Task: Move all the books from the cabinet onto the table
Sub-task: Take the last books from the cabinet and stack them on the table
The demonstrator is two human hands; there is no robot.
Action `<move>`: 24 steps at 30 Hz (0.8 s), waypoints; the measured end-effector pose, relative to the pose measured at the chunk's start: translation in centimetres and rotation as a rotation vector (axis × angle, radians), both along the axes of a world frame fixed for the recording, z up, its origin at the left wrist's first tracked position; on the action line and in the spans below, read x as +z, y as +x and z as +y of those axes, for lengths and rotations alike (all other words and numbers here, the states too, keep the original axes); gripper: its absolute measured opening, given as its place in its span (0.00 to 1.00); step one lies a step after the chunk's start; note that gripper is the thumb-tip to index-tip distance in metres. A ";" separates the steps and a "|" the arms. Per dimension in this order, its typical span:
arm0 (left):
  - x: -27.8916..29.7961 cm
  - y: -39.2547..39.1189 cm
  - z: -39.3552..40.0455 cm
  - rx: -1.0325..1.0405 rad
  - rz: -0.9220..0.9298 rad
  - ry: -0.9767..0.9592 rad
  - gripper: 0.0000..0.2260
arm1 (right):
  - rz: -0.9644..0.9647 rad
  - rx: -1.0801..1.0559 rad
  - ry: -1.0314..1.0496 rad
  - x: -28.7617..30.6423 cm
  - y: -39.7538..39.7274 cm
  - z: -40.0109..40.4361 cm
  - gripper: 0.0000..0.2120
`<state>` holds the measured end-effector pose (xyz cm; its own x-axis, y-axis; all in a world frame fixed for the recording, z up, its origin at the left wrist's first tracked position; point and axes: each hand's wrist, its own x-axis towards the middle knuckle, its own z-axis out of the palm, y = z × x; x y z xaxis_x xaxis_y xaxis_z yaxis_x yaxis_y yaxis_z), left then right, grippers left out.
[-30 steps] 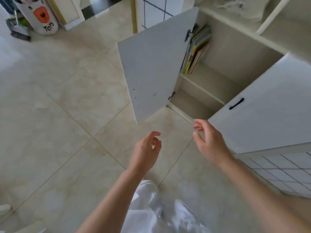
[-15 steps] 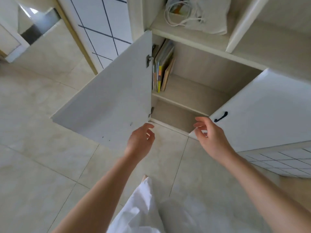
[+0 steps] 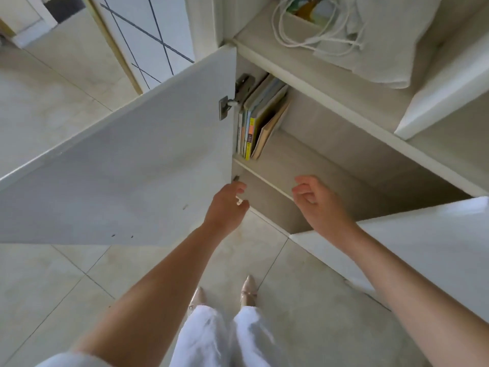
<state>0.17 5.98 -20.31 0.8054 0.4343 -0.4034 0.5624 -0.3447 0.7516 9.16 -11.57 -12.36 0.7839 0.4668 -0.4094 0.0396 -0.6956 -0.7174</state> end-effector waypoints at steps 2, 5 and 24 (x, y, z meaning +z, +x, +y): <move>-1.0 1.8 0.1 0.044 -0.017 -0.015 0.17 | 0.015 0.006 -0.002 -1.2 2.4 1.2 0.15; -2.0 4.2 0.6 0.071 -0.039 -0.020 0.20 | 0.046 -0.027 -0.007 -2.9 5.4 3.4 0.15; -10.7 15.5 3.3 0.278 -0.294 -0.092 0.43 | 0.362 -0.345 0.064 -9.4 16.2 16.3 0.39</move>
